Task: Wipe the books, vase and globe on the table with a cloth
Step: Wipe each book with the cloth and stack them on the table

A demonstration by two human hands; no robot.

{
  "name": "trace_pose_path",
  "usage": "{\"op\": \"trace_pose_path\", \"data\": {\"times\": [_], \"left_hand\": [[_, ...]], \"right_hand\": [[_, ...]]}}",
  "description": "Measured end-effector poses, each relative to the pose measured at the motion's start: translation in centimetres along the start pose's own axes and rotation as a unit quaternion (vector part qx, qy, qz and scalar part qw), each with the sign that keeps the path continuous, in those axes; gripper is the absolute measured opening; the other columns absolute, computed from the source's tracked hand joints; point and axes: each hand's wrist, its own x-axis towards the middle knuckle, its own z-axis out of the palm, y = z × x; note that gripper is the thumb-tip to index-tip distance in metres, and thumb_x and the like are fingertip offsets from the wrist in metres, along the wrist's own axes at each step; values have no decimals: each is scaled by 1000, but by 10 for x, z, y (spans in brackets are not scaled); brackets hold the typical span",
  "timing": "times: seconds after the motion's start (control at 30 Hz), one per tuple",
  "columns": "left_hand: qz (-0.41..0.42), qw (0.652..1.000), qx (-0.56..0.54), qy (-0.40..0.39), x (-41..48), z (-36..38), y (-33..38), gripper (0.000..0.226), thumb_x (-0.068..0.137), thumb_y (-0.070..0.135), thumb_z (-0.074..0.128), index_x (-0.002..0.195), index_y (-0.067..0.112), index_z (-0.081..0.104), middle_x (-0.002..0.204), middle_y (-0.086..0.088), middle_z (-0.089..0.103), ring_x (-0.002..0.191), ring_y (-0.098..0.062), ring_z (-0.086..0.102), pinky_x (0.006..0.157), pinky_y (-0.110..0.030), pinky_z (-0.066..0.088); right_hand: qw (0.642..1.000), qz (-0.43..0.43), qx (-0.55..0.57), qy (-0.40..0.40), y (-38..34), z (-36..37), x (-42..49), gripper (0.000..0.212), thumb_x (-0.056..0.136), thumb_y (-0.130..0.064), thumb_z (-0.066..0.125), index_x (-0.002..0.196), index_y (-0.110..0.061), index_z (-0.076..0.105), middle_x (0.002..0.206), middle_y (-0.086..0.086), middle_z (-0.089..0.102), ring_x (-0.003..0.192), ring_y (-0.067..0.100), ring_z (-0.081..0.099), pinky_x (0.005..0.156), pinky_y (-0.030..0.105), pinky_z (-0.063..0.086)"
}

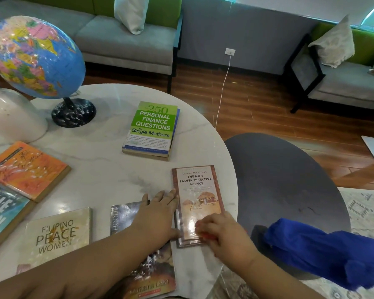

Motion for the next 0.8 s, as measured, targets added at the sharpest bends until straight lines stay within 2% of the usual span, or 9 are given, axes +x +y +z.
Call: {"op": "trace_pose_path", "data": {"times": [0.07, 0.1, 0.23, 0.37, 0.5, 0.63, 0.73, 0.8], "left_hand": [[-3, 1000, 13, 0, 0, -1, 3, 98, 84, 61, 57, 154, 21, 0, 162, 4, -7, 149, -20, -3, 119, -51, 1], [-5, 1000, 17, -2, 0, -1, 5, 98, 85, 60, 57, 154, 21, -1, 162, 4, -7, 149, -20, -4, 120, -51, 1], [-7, 1000, 15, -4, 0, -2, 6, 98, 84, 60, 57, 154, 21, 0, 162, 3, -8, 149, -19, -4, 120, -51, 0], [-8, 1000, 14, -2, 0, -2, 5, 98, 85, 58, 59, 154, 21, 0, 162, 3, -6, 149, -18, -3, 120, -50, 0], [-8, 1000, 3, 2, 0, -2, 5, 98, 84, 56, 61, 154, 22, 1, 162, 4, -5, 149, -18, -2, 119, -50, 0], [-9, 1000, 0, 4, 0, -2, 5, 99, 83, 56, 61, 154, 22, 1, 162, 4, -4, 149, -19, -1, 119, -50, 0], [-8, 1000, -1, 4, 0, -2, 4, 99, 84, 56, 61, 154, 22, 0, 162, 4, -4, 149, -19, -1, 119, -50, 0], [-8, 1000, -1, 2, 0, -3, 5, 99, 83, 56, 61, 154, 21, 1, 162, 4, -4, 149, -19, -1, 119, -50, 0]], "right_hand": [[998, -51, 5, -42, -4, 1, -9, 28, 89, -37, 50, 112, -40, 66, 116, -24, 59, 103, 8, 50, 88, 22, 46], [998, -47, 10, -39, 0, -3, -8, 28, 89, -37, 50, 111, -40, 67, 116, -25, 59, 104, 6, 49, 89, 21, 45], [995, 77, 15, 63, 9, -12, 13, 26, 90, -23, 63, 112, -35, 69, 115, -24, 60, 104, 4, 43, 95, 21, 43], [1000, 1, -5, -22, 2, -13, 23, 29, 90, -23, 64, 116, -33, 68, 120, -18, 60, 112, 8, 44, 98, 15, 34], [997, 75, -12, 28, 12, -22, 35, 29, 93, -22, 59, 118, -33, 67, 122, -19, 57, 110, 12, 44, 97, 24, 41], [999, 19, -25, -38, 9, -21, 34, 30, 93, -26, 58, 121, -37, 64, 125, -20, 57, 114, 10, 43, 101, 21, 38], [998, 66, -19, 3, 16, -26, 38, 30, 94, -23, 57, 121, -34, 65, 125, -19, 57, 111, 10, 44, 99, 19, 38], [998, 61, -19, 12, 11, -24, 38, 30, 92, -20, 59, 119, -31, 67, 124, -15, 59, 110, 13, 45, 98, 25, 42]]}}
